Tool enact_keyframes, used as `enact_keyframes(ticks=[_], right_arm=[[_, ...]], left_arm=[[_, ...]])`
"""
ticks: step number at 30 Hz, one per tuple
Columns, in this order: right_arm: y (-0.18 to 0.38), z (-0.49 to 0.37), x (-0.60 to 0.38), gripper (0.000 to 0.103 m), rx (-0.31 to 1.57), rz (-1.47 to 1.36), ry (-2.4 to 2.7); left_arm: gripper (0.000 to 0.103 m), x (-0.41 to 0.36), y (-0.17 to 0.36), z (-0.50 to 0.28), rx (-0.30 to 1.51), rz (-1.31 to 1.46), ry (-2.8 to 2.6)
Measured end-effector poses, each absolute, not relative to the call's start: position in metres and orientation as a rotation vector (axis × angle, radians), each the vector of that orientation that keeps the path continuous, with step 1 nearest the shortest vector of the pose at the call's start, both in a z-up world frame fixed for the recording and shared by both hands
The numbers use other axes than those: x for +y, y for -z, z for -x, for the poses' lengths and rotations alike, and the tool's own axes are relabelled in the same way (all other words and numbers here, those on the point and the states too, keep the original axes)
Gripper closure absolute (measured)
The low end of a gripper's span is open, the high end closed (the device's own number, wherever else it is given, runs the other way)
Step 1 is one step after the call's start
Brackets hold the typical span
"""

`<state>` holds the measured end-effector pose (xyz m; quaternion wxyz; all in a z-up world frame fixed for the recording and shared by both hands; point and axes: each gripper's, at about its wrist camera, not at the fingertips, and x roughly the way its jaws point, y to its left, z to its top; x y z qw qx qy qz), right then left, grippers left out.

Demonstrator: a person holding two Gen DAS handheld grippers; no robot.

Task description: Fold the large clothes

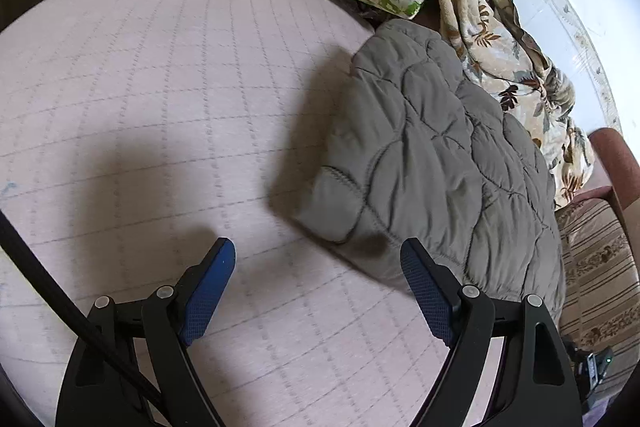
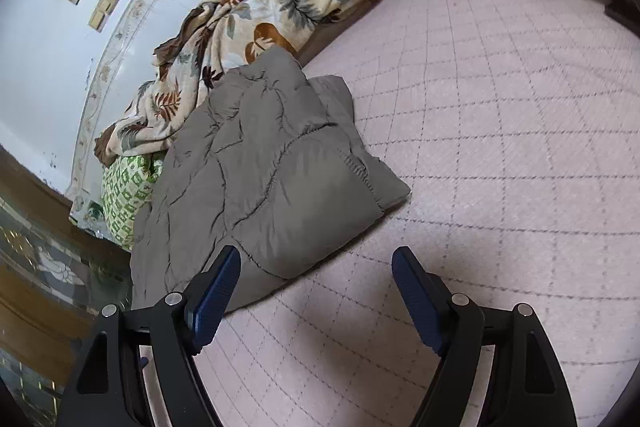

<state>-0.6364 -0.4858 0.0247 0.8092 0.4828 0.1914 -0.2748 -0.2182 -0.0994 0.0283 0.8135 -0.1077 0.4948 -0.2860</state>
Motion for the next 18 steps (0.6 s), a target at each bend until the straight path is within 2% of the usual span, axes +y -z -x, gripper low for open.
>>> enact_keyframes(ticks=[13,18], right_arm=[[0.007,0.625,-0.506,0.02,0.344,-1.241,0.542],[0.008,0.616,-0.513,0.02,0.338,-1.235,0.558]], left_arm=[[0.019,-0.112,-0.009,0.203,1.085,0.391,0.614],[0.019,-0.119,-0.006,0.2,1.074,0.394,0.608]])
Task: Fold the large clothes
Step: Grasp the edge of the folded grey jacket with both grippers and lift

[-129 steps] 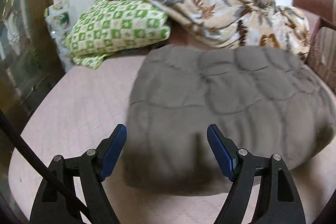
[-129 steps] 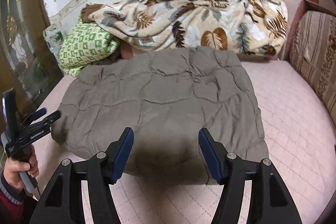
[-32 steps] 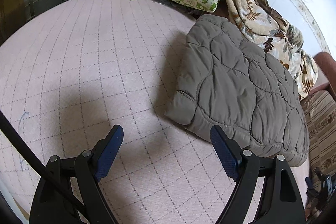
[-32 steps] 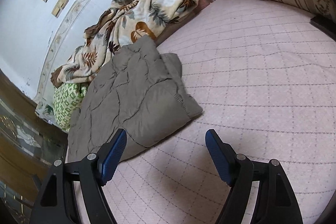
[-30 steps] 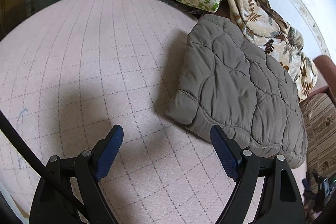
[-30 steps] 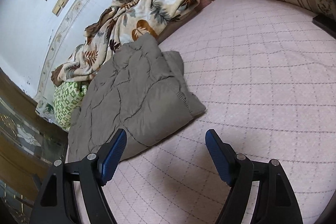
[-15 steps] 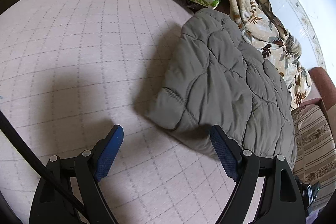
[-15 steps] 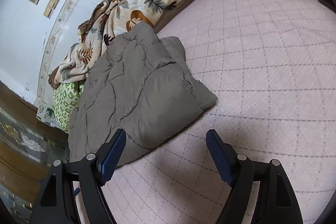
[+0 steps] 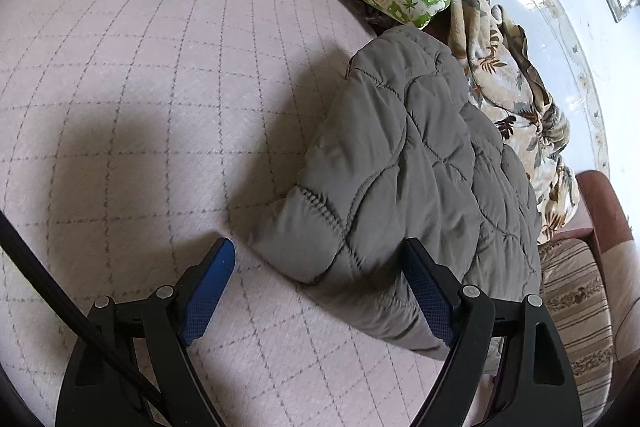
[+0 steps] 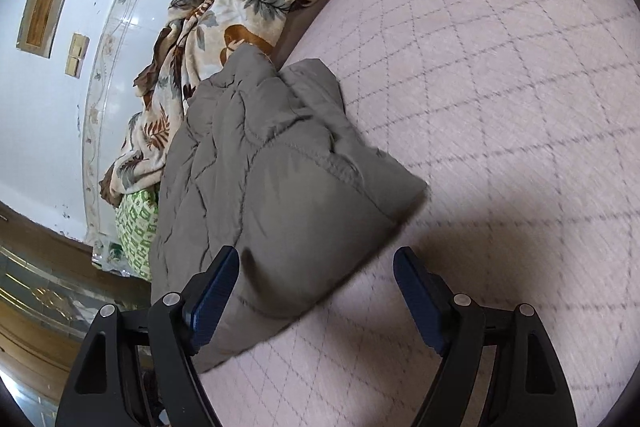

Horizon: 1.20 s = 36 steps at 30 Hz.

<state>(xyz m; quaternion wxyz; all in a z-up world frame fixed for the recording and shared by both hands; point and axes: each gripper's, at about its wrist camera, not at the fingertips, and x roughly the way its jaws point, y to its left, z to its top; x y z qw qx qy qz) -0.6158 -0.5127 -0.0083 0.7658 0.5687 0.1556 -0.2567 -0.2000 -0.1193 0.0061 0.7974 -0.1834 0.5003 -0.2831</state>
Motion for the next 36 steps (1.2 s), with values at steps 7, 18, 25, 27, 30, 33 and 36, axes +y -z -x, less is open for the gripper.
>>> enact_keyframes(ticks=[7,18,25,27,30,33,36], right_arm=[[0.01,0.604,-0.523,0.016,0.319,-1.239,0.59],[0.009,0.594,-0.53,0.01,0.311,-1.237,0.613],[0.009,0.582,-0.533,0.01,0.335,-1.185,0.641],[0.008,0.58,-0.534,0.03,0.352,-1.156,0.649],[-0.001,0.575,-0.53,0.047,0.394,-1.072,0.658],[-0.024,0.561,-0.517,0.058,0.474,-0.866,0.708],[-0.043,0.544,-0.501,0.061,0.545,-0.649,0.76]], left_arm=[[0.016,-0.128,-0.005,0.197,1.047,0.372,0.591],[0.013,-0.139,-0.006,0.198,1.013,0.342,0.586],[0.017,-0.153,-0.009,0.194,0.968,0.303,0.595],[0.028,-0.156,-0.014,0.196,0.935,0.272,0.604],[0.047,-0.161,-0.025,0.201,0.878,0.207,0.616],[0.056,-0.171,-0.033,0.207,0.822,0.108,0.597],[0.059,-0.184,-0.039,0.216,0.756,-0.013,0.563]])
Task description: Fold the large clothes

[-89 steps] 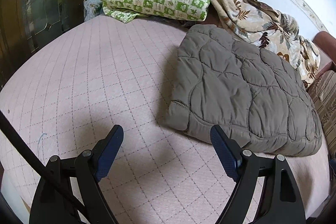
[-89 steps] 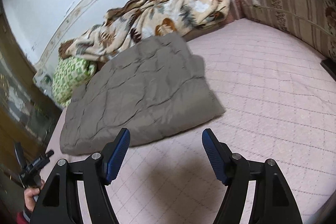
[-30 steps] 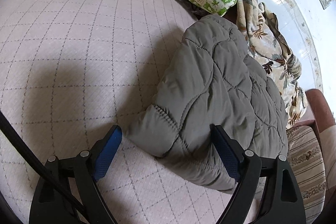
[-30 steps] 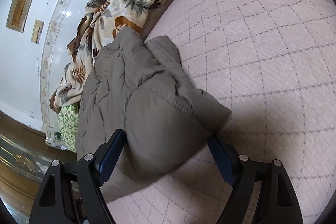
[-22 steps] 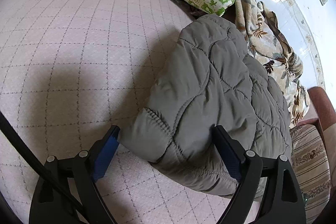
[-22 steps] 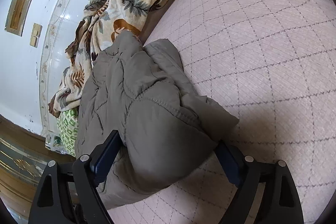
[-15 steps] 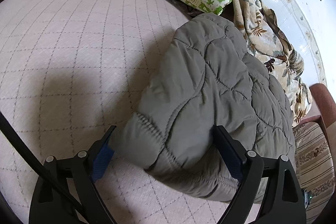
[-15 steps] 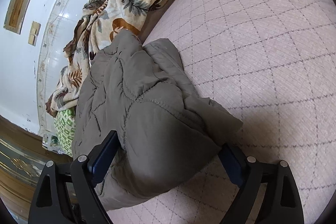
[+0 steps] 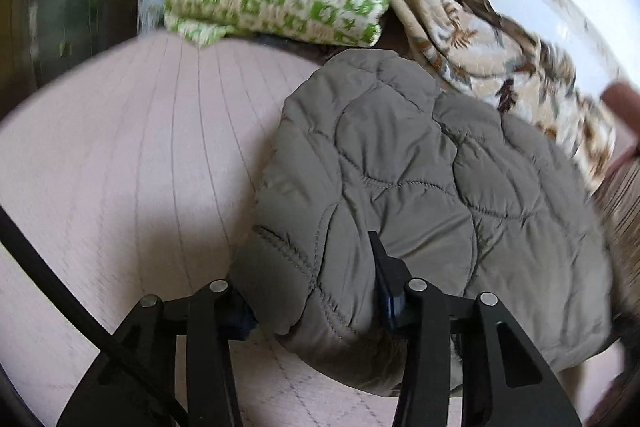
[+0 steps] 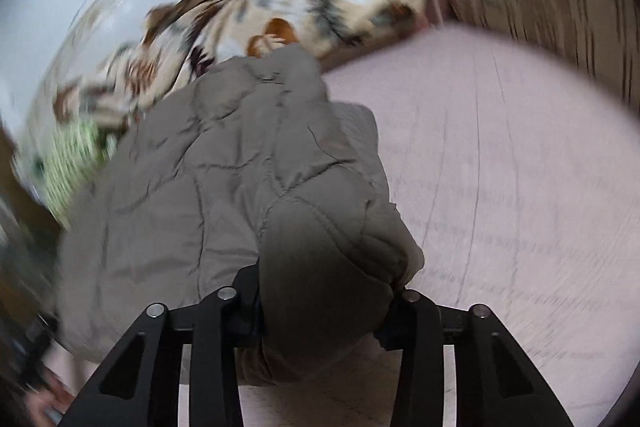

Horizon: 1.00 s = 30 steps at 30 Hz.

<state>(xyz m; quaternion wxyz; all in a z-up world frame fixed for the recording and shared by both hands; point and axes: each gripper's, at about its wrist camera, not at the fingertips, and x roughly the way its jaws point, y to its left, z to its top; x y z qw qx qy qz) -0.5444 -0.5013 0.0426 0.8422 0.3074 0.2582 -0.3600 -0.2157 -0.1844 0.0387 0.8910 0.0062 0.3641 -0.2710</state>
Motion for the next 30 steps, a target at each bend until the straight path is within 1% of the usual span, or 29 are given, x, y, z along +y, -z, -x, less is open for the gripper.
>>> enact_keyframes(ticks=[6,11,15,21,30], right_arm=[[-0.049,0.535,-0.493,0.063,0.592,-0.507,0.798],[-0.062,0.519,-0.472,0.065,0.624,-0.257,0.853],[-0.068,0.513,-0.463,0.065,0.625,-0.147,0.88],[-0.08,0.511,-0.447,0.066,0.603,-0.047,0.901],[-0.109,0.535,-0.421,0.067,0.517,-0.014,0.875]], left_arm=[[0.061,-0.191,-0.044,0.221,0.692,-0.1,0.537],[0.063,-0.197,-0.055,0.231,0.607,-0.166,0.518],[0.064,-0.197,-0.063,0.237,0.566,-0.184,0.511],[0.065,-0.194,-0.079,0.247,0.509,-0.194,0.509],[0.065,-0.167,-0.11,0.273,0.432,-0.157,0.529]])
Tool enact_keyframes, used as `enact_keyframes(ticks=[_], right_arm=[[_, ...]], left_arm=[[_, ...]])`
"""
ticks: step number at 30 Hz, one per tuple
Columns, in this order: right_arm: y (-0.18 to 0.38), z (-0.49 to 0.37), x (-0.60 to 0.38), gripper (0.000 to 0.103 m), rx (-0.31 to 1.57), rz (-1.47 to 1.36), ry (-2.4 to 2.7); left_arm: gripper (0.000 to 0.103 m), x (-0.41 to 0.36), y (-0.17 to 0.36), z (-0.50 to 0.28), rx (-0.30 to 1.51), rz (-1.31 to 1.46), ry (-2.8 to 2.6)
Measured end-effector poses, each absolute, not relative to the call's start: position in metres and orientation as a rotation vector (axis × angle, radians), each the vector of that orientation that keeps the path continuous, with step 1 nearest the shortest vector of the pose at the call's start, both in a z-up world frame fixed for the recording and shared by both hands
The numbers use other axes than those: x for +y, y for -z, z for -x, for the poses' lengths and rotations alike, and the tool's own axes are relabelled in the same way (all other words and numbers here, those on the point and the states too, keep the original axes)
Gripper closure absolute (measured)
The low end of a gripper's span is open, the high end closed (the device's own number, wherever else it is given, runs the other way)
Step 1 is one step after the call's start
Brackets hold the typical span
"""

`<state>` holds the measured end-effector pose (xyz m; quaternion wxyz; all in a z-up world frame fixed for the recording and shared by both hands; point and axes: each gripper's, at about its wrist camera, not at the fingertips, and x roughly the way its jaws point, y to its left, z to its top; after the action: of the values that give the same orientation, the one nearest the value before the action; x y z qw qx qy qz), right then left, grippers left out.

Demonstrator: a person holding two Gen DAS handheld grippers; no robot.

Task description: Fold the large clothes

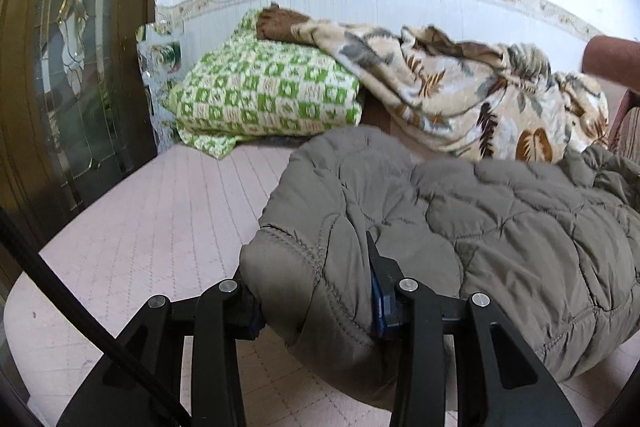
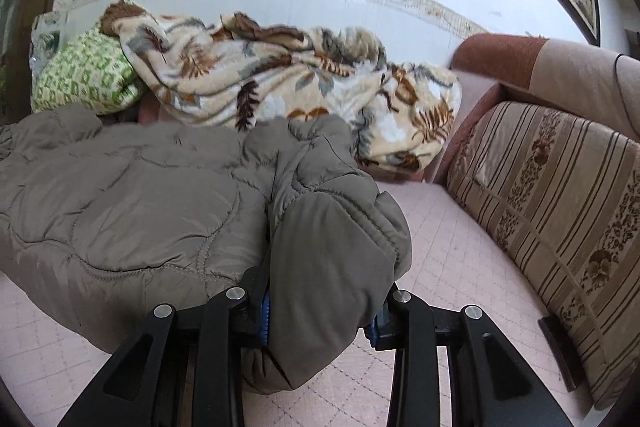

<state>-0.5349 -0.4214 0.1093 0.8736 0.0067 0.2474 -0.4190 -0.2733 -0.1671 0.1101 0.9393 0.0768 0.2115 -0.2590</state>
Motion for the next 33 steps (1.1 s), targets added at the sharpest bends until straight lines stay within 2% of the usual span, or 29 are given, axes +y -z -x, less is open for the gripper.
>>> enact_keyframes(ticks=[8,15,18,21,26,33], right_arm=[[-0.127,0.571,-0.38,0.067,0.459,0.039,0.854],[-0.114,0.607,-0.351,0.067,0.481,0.008,0.828],[-0.099,0.613,-0.355,0.067,0.524,-0.044,0.819],[-0.081,0.621,-0.369,0.066,0.573,-0.183,0.791],[-0.058,0.633,-0.388,0.06,0.609,-0.39,0.759],[-0.051,0.658,-0.397,0.044,0.573,-0.586,0.714]], left_arm=[[0.065,-0.128,-0.126,0.316,0.393,-0.138,0.547],[0.064,-0.1,-0.106,0.346,0.432,-0.174,0.554],[0.061,-0.094,-0.087,0.344,0.51,-0.179,0.554],[0.056,-0.091,-0.069,0.34,0.584,-0.171,0.543],[0.035,-0.087,-0.056,0.338,0.605,-0.167,0.518],[0.028,-0.067,-0.055,0.34,0.667,-0.119,0.534]])
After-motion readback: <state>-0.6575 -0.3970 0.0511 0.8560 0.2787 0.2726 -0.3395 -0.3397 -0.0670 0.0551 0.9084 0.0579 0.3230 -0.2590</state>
